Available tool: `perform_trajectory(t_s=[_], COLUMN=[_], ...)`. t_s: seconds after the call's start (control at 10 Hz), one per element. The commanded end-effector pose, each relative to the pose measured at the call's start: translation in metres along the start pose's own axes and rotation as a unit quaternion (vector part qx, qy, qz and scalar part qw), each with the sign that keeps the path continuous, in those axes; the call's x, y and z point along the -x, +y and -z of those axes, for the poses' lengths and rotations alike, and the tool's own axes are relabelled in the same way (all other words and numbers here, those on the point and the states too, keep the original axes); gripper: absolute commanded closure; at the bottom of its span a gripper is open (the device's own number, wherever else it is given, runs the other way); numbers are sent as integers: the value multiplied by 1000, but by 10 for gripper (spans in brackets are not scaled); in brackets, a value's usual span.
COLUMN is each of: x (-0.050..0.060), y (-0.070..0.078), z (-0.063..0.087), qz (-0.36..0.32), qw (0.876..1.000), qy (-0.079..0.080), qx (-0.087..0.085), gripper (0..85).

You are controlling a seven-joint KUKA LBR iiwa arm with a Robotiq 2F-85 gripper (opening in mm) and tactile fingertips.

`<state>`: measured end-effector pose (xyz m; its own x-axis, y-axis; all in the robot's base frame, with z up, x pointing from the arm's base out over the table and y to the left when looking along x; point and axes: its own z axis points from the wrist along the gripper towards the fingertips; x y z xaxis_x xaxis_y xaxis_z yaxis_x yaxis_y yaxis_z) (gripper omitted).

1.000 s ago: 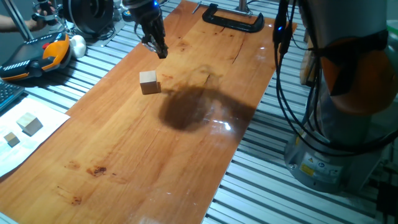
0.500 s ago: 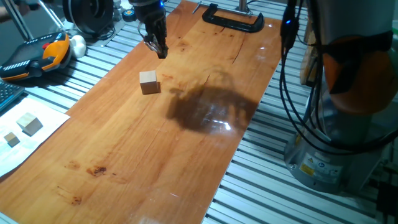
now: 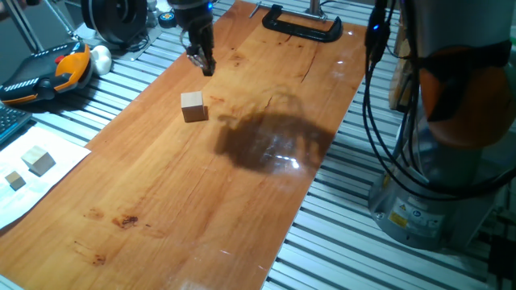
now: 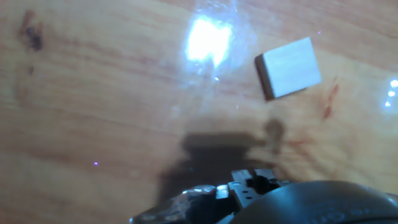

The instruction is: Hold a small block with the gripper and sweep it from left to right on the table

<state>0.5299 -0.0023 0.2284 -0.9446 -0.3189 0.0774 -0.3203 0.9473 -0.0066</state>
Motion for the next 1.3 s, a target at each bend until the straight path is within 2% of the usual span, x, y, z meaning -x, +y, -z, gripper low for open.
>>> perform_trajectory(t_s=[0.0, 0.1, 0.3, 0.5, 0.8, 1.0, 1.1, 1.2], x=[14, 25, 42, 59, 81, 88, 89, 89], y=[-6, -9, -14, -22, -38, -46, -46, -46], z=[-4, -12, -27, -44, -66, -81, -83, -84], qz=[3, 2, 11, 16, 23, 32, 37, 45], qw=[1000, 1000, 999, 999, 999, 999, 999, 998], qy=[-3, -11, -24, -25, -20, -18, -12, -6], qx=[-7, -11, -33, -40, -28, -18, -19, -35], gripper=[600, 507, 343, 243, 227, 220, 217, 207])
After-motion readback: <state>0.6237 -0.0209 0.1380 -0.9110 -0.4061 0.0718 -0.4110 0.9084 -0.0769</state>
